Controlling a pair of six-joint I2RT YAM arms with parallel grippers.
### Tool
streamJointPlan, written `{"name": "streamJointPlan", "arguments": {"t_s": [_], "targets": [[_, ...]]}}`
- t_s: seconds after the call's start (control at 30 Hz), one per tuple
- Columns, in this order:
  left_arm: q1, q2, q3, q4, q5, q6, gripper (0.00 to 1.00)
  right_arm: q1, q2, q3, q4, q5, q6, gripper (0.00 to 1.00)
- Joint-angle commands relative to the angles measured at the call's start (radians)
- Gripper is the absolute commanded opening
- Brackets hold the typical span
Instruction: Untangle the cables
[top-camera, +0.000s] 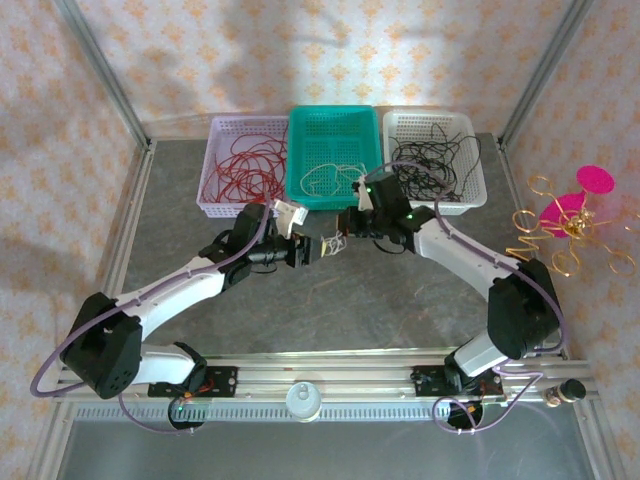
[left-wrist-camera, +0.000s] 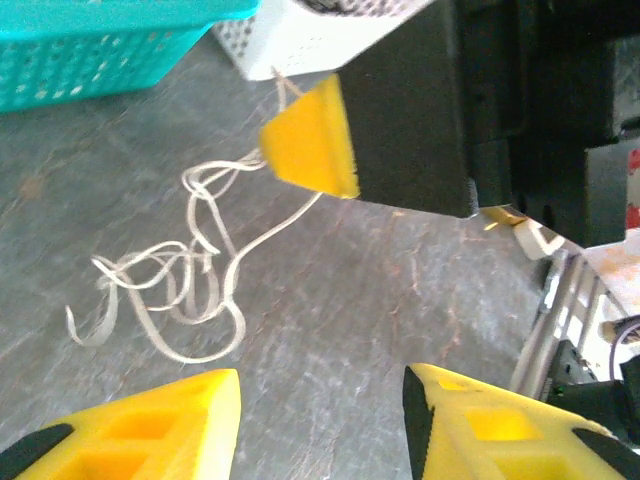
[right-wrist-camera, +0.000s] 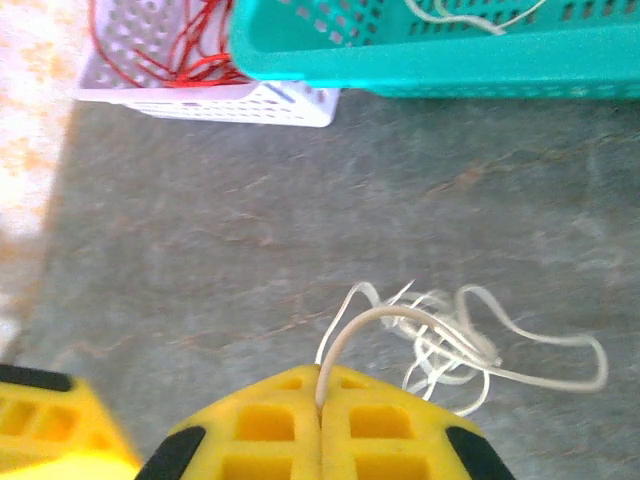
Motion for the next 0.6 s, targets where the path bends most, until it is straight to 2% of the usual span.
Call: {"name": "streamJointPlan", "arguments": {"t_s": [0.0,0.27,0.57], "targets": [[-0.014,0.004,0.035,0.083,0.077,0.05,0.49,0.004,0.012,0.055,-0.121,-0.11,0.115,0.0],[-0.021,0.055,0.023,0.067,0.025,0.12,0.49,0.002,-0.004,0.094,-0.123,-0.205,0.275,0.0],[-0.028,0.084,0.003,0.07,0.064,0.152,0.49,0.002,-0.036,0.093,-0.112,-0.242,0.349,0.0]]}}
